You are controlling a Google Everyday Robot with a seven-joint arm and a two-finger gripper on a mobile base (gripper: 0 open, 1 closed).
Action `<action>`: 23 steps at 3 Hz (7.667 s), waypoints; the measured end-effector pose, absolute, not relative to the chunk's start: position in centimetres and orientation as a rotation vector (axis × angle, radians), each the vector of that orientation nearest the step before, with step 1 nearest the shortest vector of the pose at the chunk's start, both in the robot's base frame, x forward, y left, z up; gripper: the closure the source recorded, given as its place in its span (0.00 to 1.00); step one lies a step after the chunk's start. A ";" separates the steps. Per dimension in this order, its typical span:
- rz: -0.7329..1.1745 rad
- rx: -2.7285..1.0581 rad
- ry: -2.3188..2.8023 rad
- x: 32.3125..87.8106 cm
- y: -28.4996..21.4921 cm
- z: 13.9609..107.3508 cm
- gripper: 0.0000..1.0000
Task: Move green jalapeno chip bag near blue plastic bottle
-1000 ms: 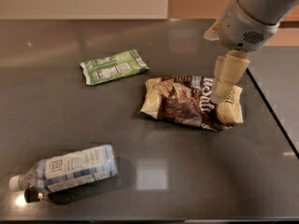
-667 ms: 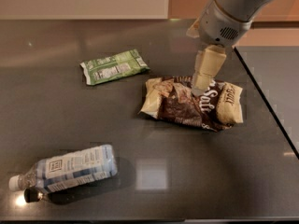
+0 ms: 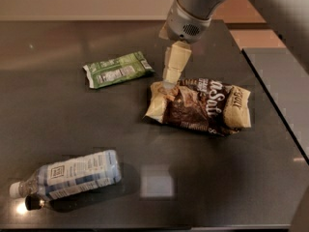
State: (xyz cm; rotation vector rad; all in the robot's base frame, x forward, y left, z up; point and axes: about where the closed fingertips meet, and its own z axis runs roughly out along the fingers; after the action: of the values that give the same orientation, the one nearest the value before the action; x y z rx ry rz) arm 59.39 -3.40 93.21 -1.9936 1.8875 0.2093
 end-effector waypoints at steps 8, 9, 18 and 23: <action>0.031 -2.053 2.056 70.2 9.0 83.7 0.00; 0.012 -2.068 2.068 70.9 9.1 82.9 0.00; 0.362 -2.174 1.884 58.7 8.4 88.2 1.00; 0.641 -2.371 1.605 43.3 11.6 90.4 0.36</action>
Offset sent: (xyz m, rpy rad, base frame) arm 0.0502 0.0896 -0.0473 -0.0447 0.0086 0.0390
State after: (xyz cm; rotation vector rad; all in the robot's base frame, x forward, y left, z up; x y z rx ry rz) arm 43.30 11.60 90.42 -2.3712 1.6046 0.6413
